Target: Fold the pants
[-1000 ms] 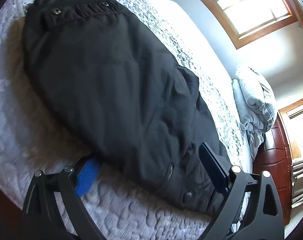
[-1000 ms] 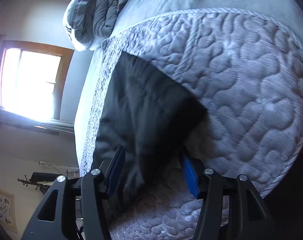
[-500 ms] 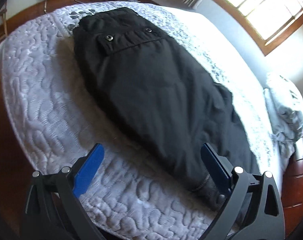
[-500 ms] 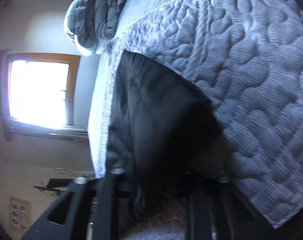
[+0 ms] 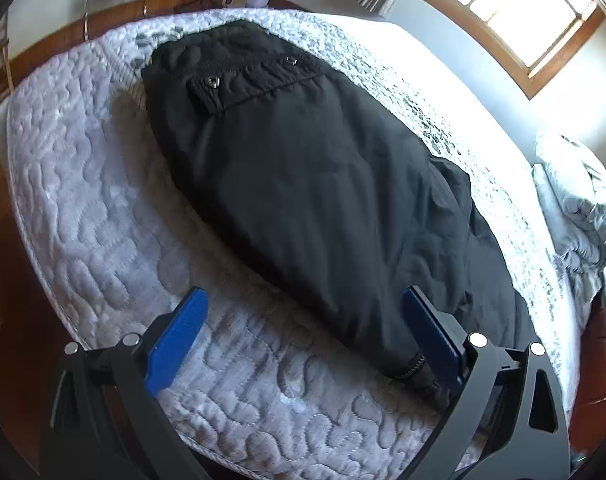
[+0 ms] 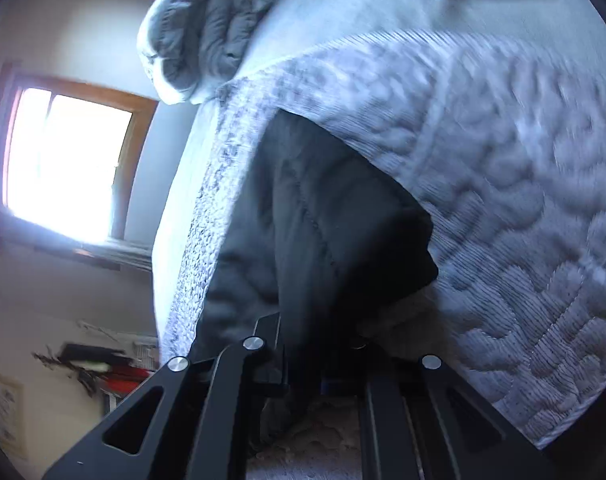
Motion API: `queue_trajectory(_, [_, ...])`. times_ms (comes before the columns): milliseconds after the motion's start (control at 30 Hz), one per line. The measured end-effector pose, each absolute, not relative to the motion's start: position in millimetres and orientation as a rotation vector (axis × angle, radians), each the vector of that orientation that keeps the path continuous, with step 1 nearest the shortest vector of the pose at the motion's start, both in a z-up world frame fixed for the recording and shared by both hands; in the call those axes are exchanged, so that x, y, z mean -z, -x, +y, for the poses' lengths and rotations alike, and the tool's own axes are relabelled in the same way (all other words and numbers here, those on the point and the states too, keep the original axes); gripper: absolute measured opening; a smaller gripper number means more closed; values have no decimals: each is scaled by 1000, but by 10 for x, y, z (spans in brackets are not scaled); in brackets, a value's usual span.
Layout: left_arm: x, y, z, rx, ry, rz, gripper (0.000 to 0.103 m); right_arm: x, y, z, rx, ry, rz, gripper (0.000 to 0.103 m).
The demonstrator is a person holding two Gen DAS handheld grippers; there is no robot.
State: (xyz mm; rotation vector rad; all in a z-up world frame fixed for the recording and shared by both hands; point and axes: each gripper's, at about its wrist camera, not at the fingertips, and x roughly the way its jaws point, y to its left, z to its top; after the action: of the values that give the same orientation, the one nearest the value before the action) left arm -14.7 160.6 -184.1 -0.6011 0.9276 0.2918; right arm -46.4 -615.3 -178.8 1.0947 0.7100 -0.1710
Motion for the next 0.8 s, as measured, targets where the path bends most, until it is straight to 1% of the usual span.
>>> queue_trajectory(167, [1766,168,1610,-298,552,905,97,997,143,-5558,147,-712,715,10])
queue_trajectory(367, [1675,216,1638,-285,532,880,97,460,-237,-4638,-10,-454,712,10])
queue_trajectory(533, [1634,250,1679,-279,546,866,97,383,-392,-3793,-100,-250,759,10])
queue_trajectory(800, [1605,290,1758,-266,561,852,98,768,-615,-2598,-244,-62,897,10])
